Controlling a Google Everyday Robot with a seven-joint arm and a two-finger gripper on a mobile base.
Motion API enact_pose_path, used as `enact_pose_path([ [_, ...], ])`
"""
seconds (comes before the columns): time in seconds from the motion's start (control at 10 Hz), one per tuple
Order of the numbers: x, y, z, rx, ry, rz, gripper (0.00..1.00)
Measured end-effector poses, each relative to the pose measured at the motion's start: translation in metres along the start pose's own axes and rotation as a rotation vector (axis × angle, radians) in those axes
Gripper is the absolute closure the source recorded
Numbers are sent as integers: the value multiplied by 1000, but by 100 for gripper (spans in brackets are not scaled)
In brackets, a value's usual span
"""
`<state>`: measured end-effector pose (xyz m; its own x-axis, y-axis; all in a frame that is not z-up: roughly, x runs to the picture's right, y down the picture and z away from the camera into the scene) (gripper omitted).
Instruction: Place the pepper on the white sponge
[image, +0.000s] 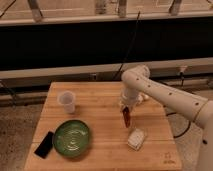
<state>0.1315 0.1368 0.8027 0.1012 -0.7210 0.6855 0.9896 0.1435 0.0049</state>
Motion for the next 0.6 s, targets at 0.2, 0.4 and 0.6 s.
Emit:
enact_pose_path([
  [0.2,-13,10,-2,5,-2,12,100],
  [0.4,-19,13,-3,7,-5,16,100],
  [0.6,-39,24,-4,-1,-12,15,100],
])
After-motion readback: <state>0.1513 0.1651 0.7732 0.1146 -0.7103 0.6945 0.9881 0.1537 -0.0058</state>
